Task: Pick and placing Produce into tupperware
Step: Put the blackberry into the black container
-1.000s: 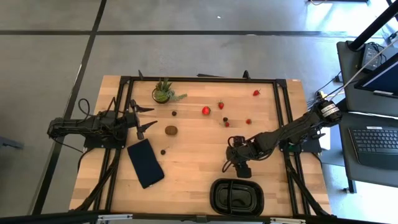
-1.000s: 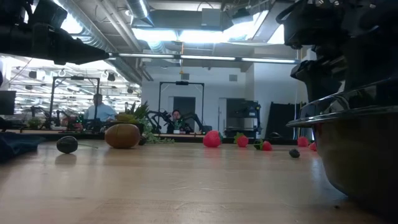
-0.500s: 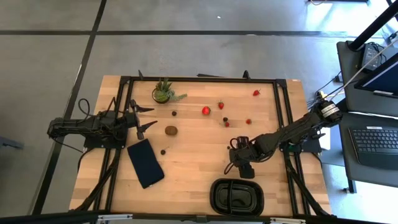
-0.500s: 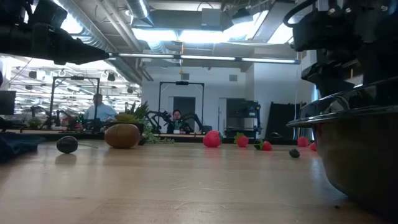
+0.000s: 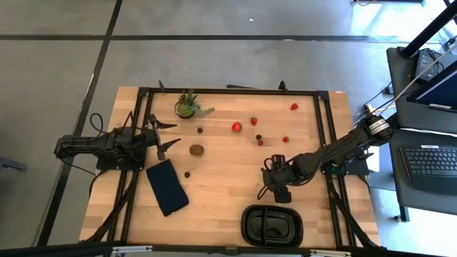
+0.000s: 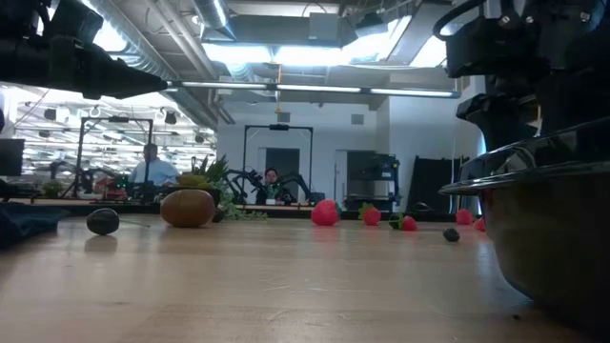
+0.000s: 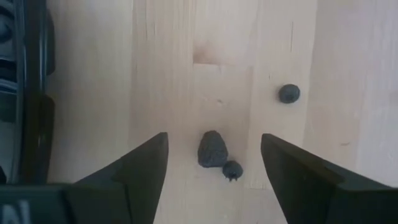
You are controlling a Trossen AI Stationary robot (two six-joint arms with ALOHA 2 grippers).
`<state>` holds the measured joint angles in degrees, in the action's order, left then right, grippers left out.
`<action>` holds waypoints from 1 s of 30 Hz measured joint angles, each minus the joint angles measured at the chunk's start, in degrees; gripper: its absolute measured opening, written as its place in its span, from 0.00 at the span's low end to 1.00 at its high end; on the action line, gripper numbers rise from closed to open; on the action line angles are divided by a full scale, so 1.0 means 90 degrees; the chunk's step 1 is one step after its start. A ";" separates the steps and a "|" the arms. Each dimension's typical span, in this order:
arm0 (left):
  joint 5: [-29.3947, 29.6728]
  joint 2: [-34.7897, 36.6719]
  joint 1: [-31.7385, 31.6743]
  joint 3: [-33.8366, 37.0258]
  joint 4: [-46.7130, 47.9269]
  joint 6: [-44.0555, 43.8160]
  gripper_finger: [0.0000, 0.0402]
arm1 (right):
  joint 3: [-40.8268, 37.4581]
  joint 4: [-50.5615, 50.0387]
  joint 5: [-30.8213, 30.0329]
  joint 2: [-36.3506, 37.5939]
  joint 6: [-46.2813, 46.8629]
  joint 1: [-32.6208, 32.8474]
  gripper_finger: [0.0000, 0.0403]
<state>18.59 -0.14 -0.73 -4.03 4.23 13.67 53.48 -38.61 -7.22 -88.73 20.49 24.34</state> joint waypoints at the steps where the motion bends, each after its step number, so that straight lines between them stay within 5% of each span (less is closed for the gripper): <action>1: 0.0000 0.0000 0.0002 0.0000 0.0000 0.0000 0.66 | -0.0088 0.0127 0.0002 0.0000 -0.0001 0.0000 0.64; 30: 0.0000 0.0000 0.0001 0.0000 0.0002 0.0000 0.66 | -0.1201 0.1461 -0.0039 -0.0010 0.0017 0.0097 0.64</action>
<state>18.59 -0.14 -0.72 -4.03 4.25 13.67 42.68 -25.47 -7.57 -88.82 20.64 25.21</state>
